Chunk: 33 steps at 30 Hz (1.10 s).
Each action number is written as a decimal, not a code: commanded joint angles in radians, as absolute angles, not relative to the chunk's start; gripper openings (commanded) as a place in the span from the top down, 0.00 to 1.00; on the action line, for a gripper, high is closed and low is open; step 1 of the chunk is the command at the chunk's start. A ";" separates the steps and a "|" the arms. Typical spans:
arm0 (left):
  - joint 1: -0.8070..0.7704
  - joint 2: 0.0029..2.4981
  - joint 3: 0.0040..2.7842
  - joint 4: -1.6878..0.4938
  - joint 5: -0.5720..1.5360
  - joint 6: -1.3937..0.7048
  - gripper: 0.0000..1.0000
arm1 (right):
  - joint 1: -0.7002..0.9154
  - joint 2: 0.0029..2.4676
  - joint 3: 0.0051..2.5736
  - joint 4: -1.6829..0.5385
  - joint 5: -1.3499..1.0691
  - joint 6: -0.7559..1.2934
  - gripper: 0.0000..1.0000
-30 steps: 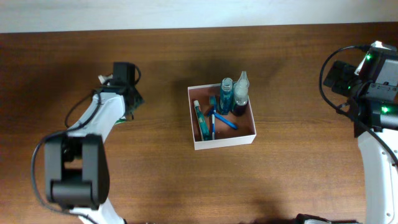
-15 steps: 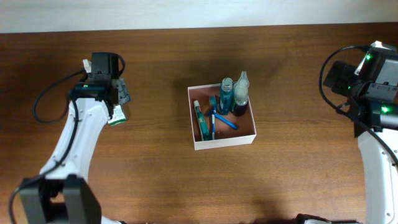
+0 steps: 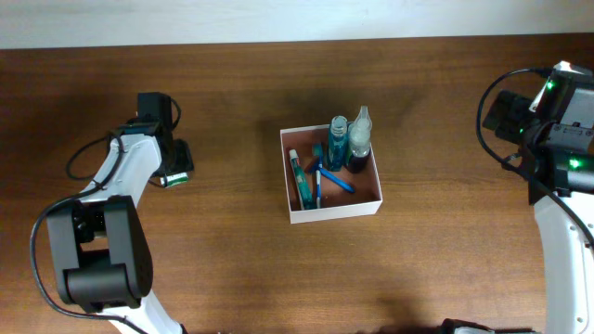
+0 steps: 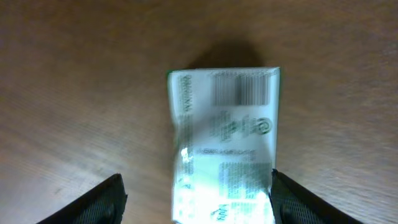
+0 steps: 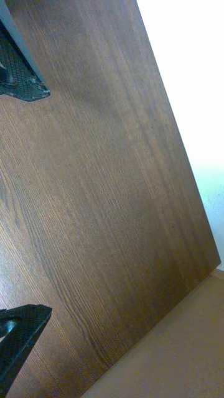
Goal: Pack container
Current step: 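Lower the left gripper onto the soap bar and close on it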
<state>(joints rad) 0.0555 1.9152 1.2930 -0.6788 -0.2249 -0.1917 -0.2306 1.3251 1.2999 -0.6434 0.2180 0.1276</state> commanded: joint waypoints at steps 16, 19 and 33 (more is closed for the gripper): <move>0.062 1.982 1.290 -0.599 -0.093 -0.112 0.25 | -0.237 1.316 1.315 -0.640 0.217 0.129 0.01; 0.062 1.982 1.290 -0.599 -0.094 -0.124 0.25 | -0.237 1.316 1.315 -0.640 0.217 0.129 0.01; 0.062 1.982 1.234 -0.531 -0.094 -0.239 0.39 | -0.236 1.316 1.315 -0.640 0.217 0.129 0.01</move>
